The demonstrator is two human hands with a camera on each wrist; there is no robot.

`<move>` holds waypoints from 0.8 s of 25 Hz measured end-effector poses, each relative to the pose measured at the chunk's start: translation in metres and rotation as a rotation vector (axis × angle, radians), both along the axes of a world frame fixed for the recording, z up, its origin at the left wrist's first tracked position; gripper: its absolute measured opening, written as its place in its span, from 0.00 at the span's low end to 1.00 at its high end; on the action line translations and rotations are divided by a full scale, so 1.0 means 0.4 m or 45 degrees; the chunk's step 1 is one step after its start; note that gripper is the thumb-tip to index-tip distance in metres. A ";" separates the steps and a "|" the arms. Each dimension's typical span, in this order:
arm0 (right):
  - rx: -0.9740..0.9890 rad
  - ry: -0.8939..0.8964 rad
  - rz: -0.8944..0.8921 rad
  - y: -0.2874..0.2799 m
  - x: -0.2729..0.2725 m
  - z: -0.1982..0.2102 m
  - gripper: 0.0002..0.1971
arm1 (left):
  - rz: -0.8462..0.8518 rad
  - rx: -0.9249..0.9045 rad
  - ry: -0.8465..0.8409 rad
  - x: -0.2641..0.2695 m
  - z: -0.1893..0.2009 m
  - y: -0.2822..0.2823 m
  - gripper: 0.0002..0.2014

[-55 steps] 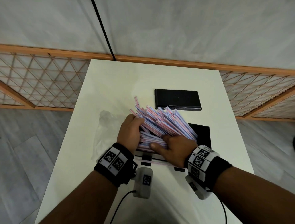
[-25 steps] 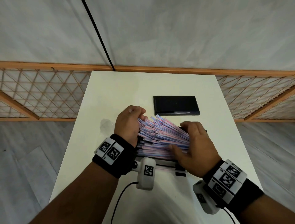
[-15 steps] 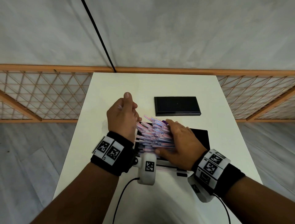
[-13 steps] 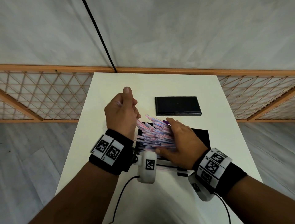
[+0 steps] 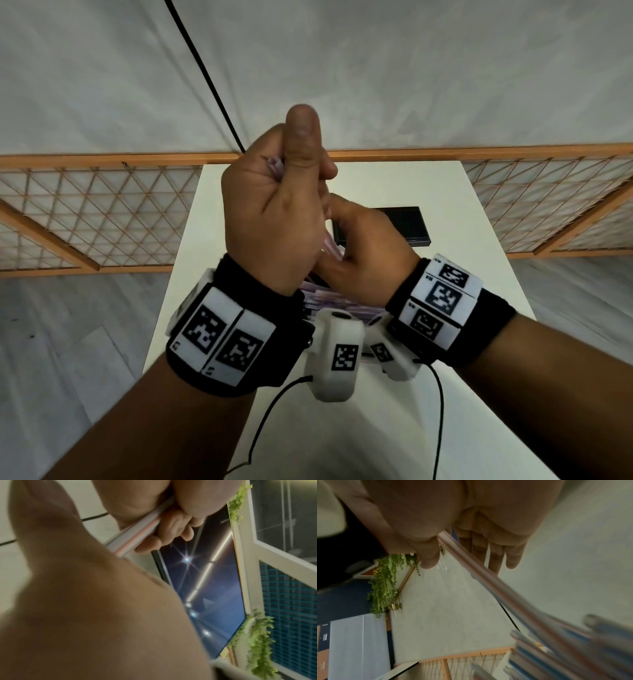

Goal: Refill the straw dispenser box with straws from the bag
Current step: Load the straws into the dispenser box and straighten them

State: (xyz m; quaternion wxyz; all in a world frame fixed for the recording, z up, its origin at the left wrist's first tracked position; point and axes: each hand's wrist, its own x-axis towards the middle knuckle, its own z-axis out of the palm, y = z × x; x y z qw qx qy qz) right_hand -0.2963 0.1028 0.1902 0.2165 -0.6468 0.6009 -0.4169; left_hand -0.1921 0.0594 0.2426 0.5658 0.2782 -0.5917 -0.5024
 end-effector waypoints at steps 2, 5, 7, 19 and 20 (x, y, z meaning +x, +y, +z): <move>-0.055 -0.045 -0.043 -0.007 0.007 0.016 0.07 | -0.049 0.011 0.059 -0.005 0.027 0.013 0.24; -0.162 -0.057 -0.115 -0.007 0.006 0.032 0.11 | -0.089 0.062 0.161 -0.008 0.054 0.023 0.23; -0.203 0.018 -0.164 0.000 -0.007 0.039 0.16 | -0.059 0.079 0.249 0.000 0.066 0.023 0.20; -0.004 0.180 -0.156 0.040 -0.029 0.023 0.22 | 0.039 -0.357 -0.315 0.024 0.015 0.016 0.26; 0.001 0.185 -0.155 0.042 -0.032 0.014 0.23 | 0.035 -0.422 -0.342 0.027 0.003 0.010 0.25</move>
